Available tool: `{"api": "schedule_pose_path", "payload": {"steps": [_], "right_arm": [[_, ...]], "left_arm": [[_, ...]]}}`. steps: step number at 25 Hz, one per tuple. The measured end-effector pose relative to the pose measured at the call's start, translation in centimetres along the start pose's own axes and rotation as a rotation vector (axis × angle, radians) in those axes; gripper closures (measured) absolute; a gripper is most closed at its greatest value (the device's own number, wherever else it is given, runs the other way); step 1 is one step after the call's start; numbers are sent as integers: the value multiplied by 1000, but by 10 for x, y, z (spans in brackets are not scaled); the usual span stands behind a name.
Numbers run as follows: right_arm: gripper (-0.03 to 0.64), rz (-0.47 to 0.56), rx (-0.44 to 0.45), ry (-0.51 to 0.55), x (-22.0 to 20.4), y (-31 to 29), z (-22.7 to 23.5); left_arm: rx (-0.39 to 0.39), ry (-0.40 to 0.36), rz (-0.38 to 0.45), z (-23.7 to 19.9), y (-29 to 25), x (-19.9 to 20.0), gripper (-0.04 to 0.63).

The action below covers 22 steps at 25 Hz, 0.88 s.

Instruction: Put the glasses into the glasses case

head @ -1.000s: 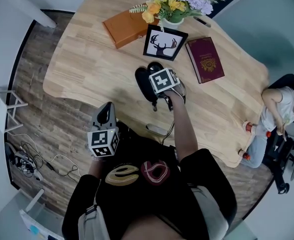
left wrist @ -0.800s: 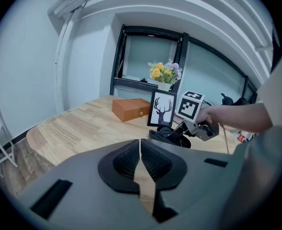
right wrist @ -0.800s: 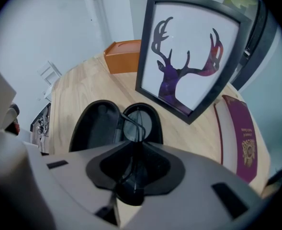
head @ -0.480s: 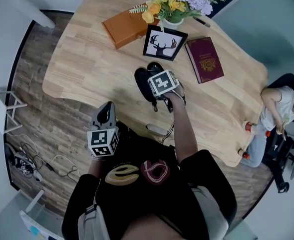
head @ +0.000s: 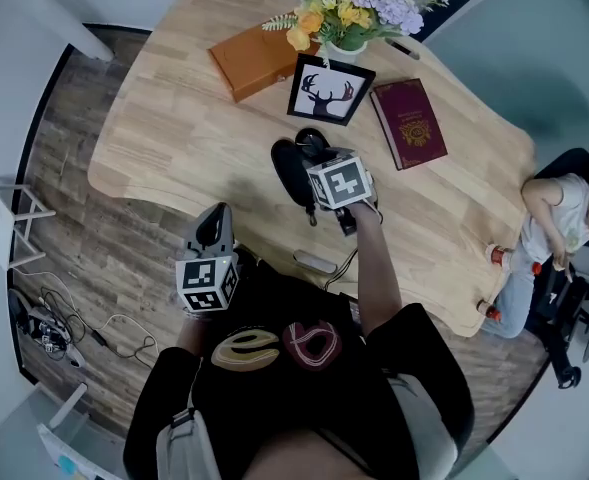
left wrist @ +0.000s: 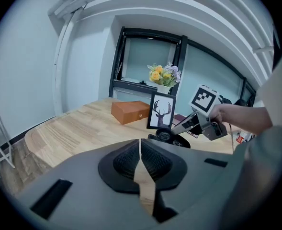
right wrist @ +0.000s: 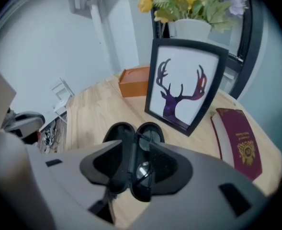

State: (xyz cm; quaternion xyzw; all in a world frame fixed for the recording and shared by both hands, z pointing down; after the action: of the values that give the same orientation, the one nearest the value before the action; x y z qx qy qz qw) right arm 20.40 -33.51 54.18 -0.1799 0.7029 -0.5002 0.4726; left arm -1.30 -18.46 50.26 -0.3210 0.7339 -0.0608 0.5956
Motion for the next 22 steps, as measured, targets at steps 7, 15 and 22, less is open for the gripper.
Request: {"api": "schedule_pose_path", "payload": {"steps": [7, 15, 22], "right_arm": [[436, 196, 74, -149, 3, 52, 3], [436, 365, 96, -221, -1, 110, 1], [436, 510, 89, -298, -14, 155, 2]], "left_arm": [[-4, 8, 44, -3, 6, 9, 572], [-8, 31, 122, -6, 18, 20, 572], [-13, 12, 190, -4, 32, 31, 572]]}}
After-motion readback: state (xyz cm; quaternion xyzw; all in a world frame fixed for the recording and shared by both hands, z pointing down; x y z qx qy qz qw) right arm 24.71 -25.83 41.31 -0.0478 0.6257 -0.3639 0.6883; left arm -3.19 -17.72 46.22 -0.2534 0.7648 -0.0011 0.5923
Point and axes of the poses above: the fingertips, and each gripper's own axes: y backward along the fingers, z to its right, x out of its top, the point moved 7 cm from there along y, backward along the fingers, and after that the axes turned 10 degrees about -x, right-handed, at the moved point
